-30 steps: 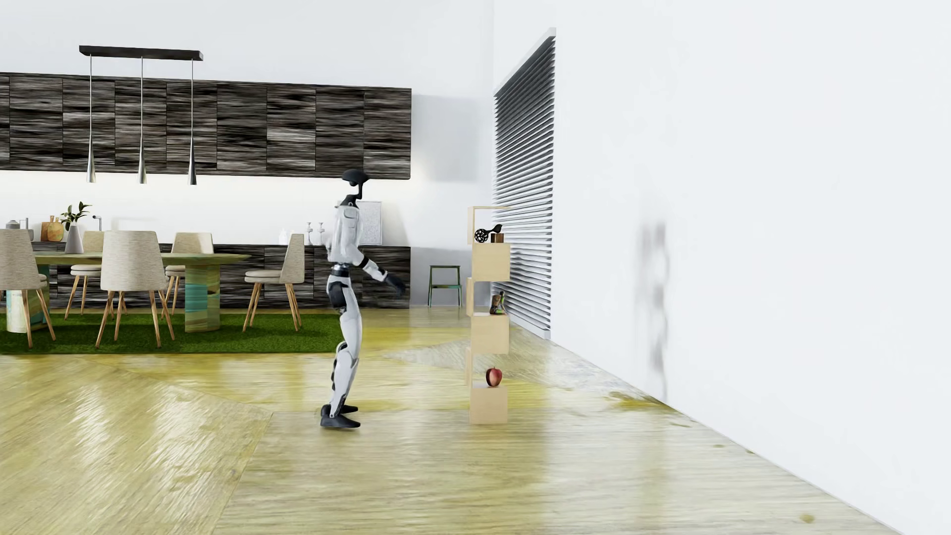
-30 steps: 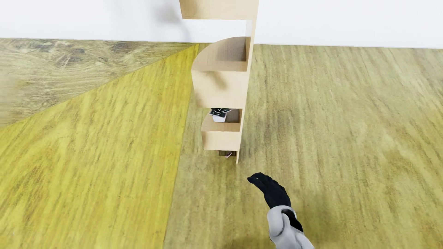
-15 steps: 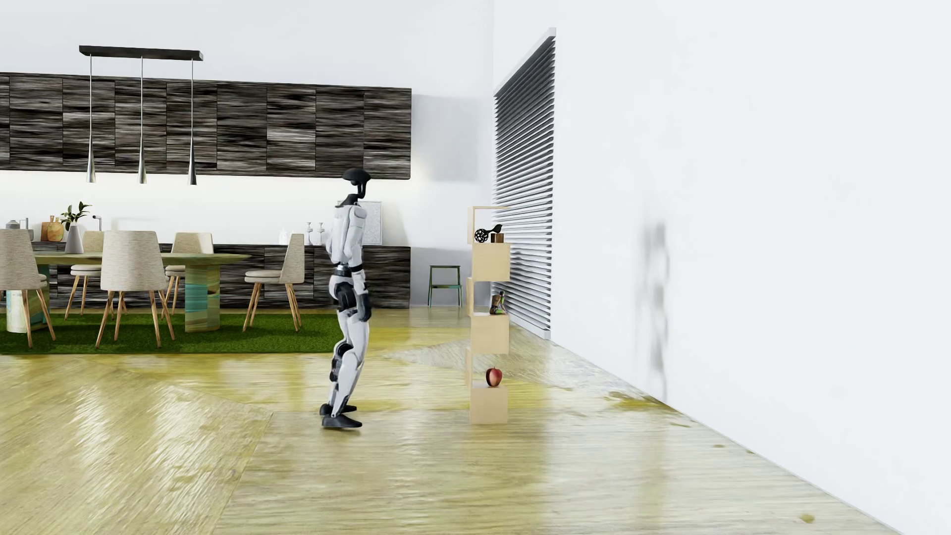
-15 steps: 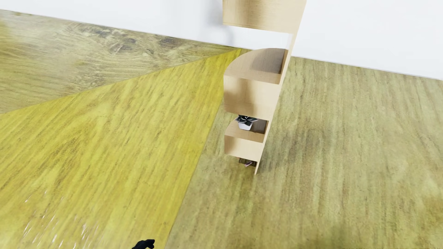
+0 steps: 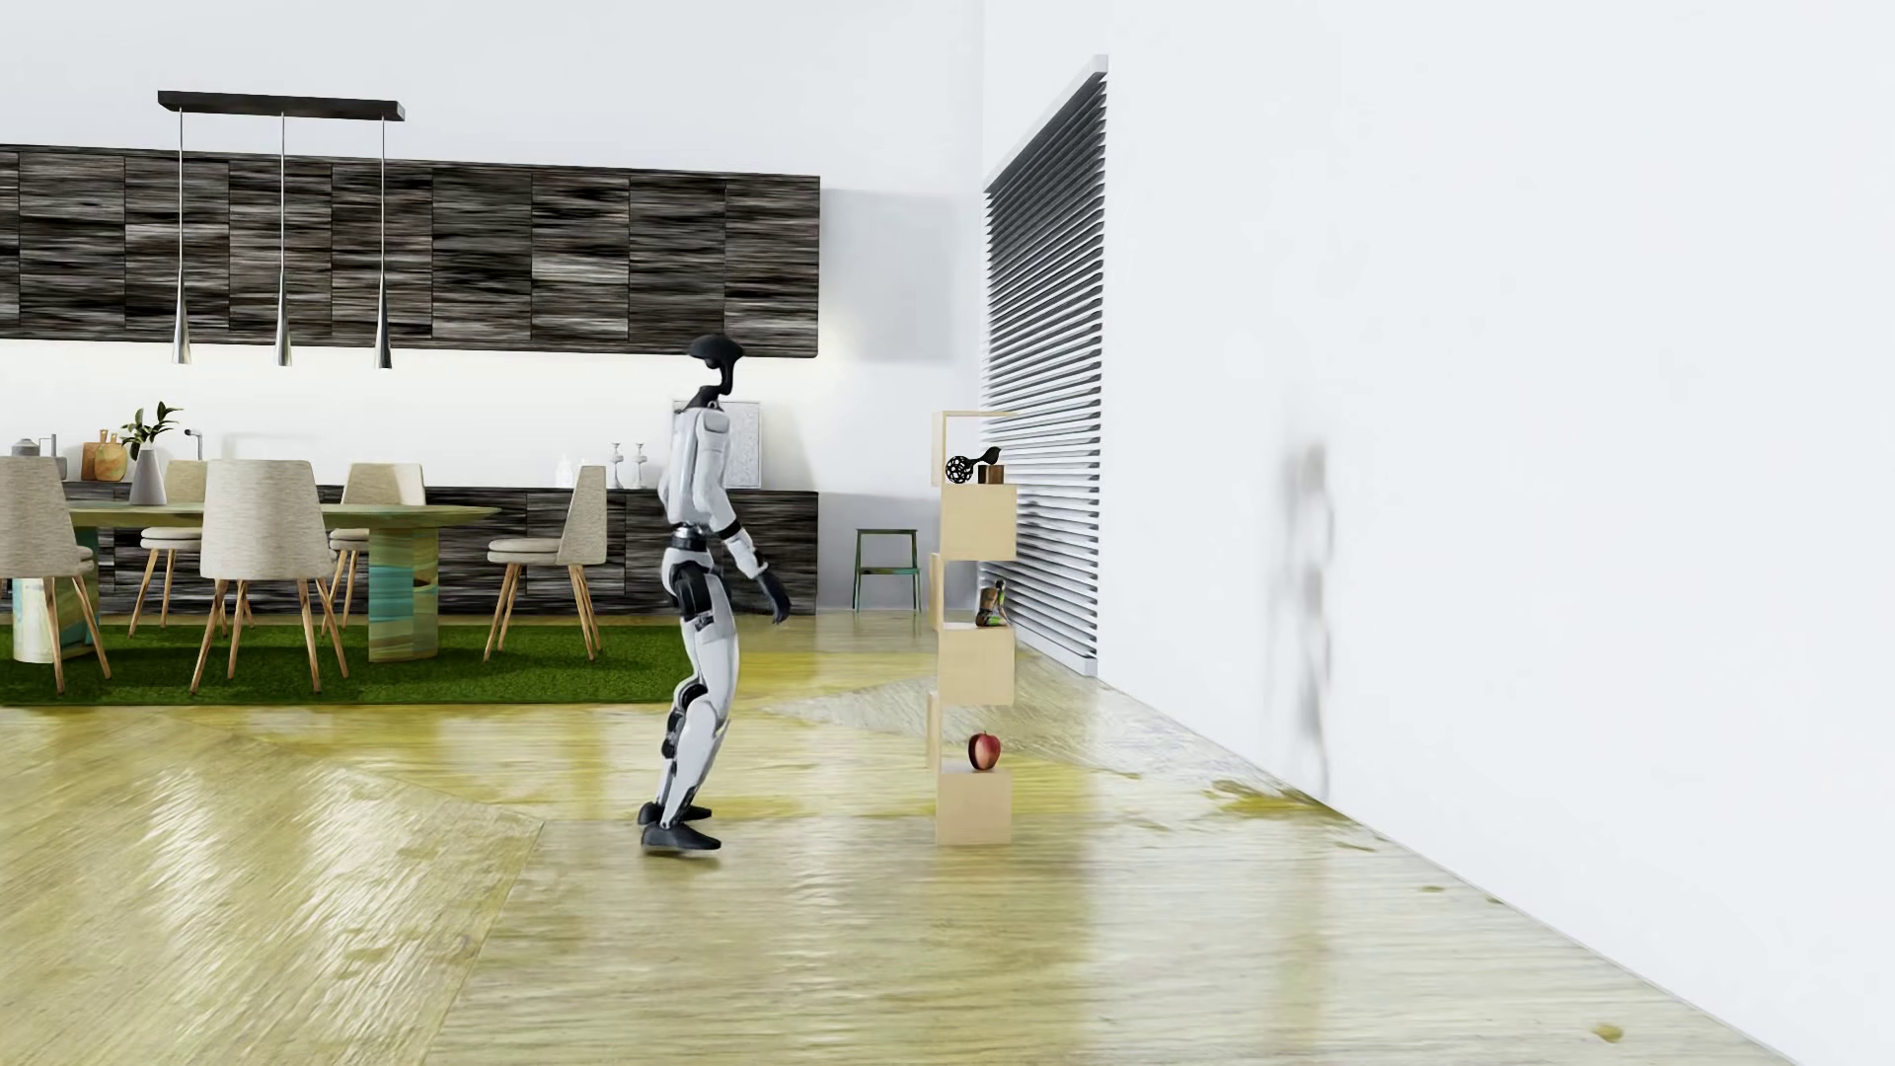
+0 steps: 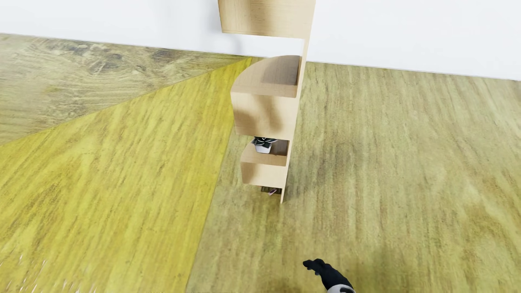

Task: Move towards the wood shelves

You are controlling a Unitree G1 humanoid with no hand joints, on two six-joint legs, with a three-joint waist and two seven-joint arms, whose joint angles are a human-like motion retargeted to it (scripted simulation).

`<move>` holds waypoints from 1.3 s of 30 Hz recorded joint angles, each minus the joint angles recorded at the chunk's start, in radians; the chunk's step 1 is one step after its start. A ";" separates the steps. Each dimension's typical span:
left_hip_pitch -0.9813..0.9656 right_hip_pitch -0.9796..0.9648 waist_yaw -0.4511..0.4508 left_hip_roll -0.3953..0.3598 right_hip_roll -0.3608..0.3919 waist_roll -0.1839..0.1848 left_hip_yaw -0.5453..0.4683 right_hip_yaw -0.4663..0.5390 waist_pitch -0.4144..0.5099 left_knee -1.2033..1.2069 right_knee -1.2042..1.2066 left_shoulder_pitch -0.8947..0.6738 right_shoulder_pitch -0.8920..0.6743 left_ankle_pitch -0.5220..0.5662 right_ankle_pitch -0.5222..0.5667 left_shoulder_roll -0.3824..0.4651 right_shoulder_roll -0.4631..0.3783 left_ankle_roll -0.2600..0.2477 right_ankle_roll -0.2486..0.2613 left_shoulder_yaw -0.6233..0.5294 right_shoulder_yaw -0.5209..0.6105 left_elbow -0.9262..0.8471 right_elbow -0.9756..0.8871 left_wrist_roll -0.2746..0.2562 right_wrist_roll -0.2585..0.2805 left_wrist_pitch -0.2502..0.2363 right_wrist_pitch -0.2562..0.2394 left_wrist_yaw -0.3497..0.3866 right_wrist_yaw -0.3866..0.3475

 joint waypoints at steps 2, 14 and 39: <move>-0.003 -0.010 -0.004 -0.001 -0.005 0.001 0.009 0.004 0.004 0.003 0.013 0.010 0.022 0.000 0.000 -0.001 -0.001 0.004 0.000 -0.006 -0.017 -0.005 -0.005 -0.001 -0.006 -0.001 0.002 -0.002 0.000; -0.013 -0.024 -0.010 -0.020 -0.027 0.000 0.006 -0.007 0.017 -0.006 0.024 0.017 0.118 -0.003 0.001 0.020 -0.019 0.010 0.011 -0.080 0.050 -0.028 0.223 -0.006 0.029 -0.021 0.109 -0.019 0.092; 0.055 0.028 0.016 -0.017 -0.018 0.012 0.053 0.020 0.005 -0.026 -0.009 -0.116 0.001 0.002 0.029 -0.070 0.041 0.037 0.017 -0.018 0.097 0.063 0.176 -0.016 0.017 0.057 0.121 0.022 0.080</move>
